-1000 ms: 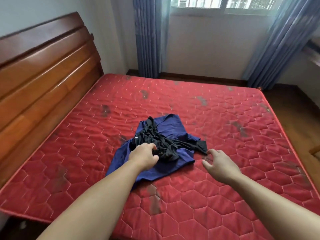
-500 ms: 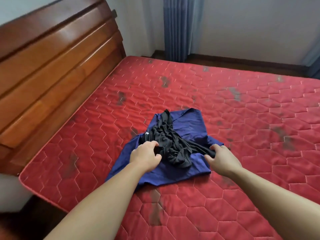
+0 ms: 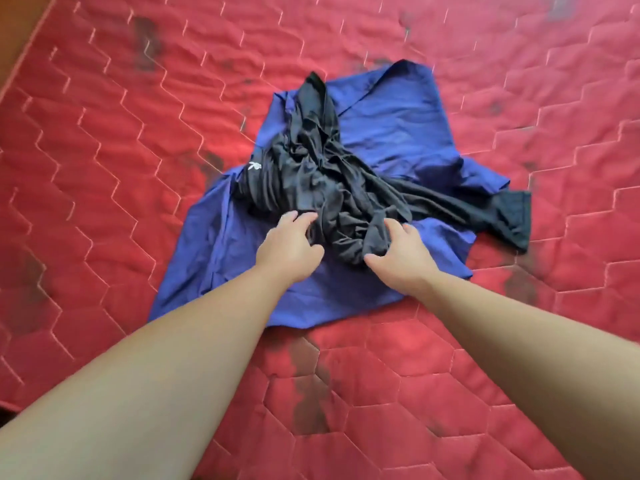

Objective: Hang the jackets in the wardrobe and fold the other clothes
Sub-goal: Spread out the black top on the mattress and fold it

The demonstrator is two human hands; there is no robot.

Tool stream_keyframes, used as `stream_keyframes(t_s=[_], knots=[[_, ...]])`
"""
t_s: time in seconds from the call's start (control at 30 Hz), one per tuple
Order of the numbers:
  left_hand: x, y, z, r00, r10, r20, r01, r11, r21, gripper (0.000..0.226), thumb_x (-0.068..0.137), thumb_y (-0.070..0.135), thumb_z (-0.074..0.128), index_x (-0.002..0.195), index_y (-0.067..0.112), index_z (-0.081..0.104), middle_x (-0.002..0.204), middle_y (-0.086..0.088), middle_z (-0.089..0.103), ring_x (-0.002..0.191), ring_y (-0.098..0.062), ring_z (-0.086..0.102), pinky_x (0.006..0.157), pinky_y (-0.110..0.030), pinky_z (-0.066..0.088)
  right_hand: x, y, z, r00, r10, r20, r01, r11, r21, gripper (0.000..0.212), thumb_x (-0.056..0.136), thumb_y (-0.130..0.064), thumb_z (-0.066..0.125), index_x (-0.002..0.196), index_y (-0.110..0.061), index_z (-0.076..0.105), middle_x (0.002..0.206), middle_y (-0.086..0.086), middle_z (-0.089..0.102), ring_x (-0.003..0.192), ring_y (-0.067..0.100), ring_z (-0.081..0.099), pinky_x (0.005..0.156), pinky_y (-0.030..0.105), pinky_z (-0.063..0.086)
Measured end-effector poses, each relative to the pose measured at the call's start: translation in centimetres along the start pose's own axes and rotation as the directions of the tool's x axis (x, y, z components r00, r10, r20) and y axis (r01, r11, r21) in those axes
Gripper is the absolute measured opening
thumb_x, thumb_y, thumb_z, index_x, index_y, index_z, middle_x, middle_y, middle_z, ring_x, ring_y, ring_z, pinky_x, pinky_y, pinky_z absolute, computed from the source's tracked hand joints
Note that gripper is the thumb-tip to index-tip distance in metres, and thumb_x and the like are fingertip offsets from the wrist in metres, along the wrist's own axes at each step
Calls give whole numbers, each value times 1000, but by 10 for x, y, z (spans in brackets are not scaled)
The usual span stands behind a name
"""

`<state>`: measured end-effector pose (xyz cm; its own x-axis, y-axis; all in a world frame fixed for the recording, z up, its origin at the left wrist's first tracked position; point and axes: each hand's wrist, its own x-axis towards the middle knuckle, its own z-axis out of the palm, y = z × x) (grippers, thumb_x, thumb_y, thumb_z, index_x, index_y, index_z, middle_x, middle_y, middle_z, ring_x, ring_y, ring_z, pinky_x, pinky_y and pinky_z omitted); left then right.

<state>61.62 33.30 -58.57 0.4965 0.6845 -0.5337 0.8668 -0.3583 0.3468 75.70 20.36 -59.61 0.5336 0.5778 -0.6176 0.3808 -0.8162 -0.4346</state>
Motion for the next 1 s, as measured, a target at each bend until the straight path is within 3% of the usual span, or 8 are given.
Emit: stream_keyframes(t_s=[0.1, 0.2, 0.3, 0.43, 0.57, 0.7, 0.8, 1.0], knots=[[45, -8, 23, 995, -14, 95, 14, 1000, 3, 64, 82, 28, 55, 143, 41, 40, 160, 6, 19, 139, -23, 35, 111, -41, 36, 38, 14, 24, 993, 38, 109, -23, 990, -140, 88, 75, -39, 67, 148, -34, 18, 153, 10, 20, 132, 34, 41, 105, 49, 40], [59, -18, 52, 982, 8, 189, -27, 995, 97, 72, 80, 33, 58, 147, 39, 33, 160, 6, 20, 140, -26, 33, 110, -42, 36, 54, 26, 43, 998, -35, 59, 49, 963, -263, 72, 75, -40, 67, 139, -35, 36, 129, 10, 39, 113, 38, 54, 93, 47, 48], [60, -19, 63, 995, 4, 97, -25, 976, 216, 68, 84, 36, 64, 145, 39, 34, 151, 5, 28, 130, -30, 36, 97, -44, 42, 59, 28, 45, 994, -111, -6, 104, 947, -305, 52, 81, -33, 63, 131, -33, 48, 120, 8, 43, 107, 36, 55, 85, 42, 48], [66, -10, 57, 998, 13, -64, -3, 989, 148, 36, 93, 27, 52, 128, 32, 57, 126, -2, 49, 114, -30, 50, 89, -39, 38, 61, 30, 27, 995, -72, -74, 61, 988, -140, 22, 82, -12, 50, 90, -25, 67, 98, 4, 54, 99, 33, 55, 74, 36, 43], [57, -6, 58, 993, 43, -109, -42, 999, 19, 32, 94, 27, 46, 124, 25, 57, 130, 1, 54, 121, -28, 44, 94, -40, 35, 60, 36, 15, 984, 62, -169, -27, 979, 200, 17, 85, -12, 47, 83, -18, 62, 80, 3, 59, 85, 28, 56, 70, 31, 38], [41, 13, 54, 978, -80, -191, -24, 873, -487, 24, 96, 29, 42, 114, 20, 55, 111, 4, 61, 110, -24, 53, 93, -34, 40, 42, 36, -15, 947, 299, -119, -57, 522, 851, 24, 93, -10, 41, 80, -16, 59, 70, 7, 61, 52, 18, 60, 53, 35, 53], [25, 50, 30, 955, -159, -250, -36, 776, -630, 24, 102, 25, 39, 116, 13, 54, 108, 2, 56, 100, -18, 48, 83, -24, 32, 18, 45, -70, 923, 373, -94, -10, 270, 963, 27, 99, -10, 43, 76, -14, 55, 63, 7, 57, 40, 14, 51, 45, 28, 47], [-31, 143, -63, 955, 13, -297, -189, 796, -575, 20, 102, 29, 41, 104, 15, 56, 96, 1, 58, 86, -15, 49, 74, -24, 35, -68, 73, -223, 879, 453, -152, 39, 249, 968, 19, 95, -15, 51, 77, -14, 58, 73, 6, 58, 32, 8, 51, 53, 29, 48]])
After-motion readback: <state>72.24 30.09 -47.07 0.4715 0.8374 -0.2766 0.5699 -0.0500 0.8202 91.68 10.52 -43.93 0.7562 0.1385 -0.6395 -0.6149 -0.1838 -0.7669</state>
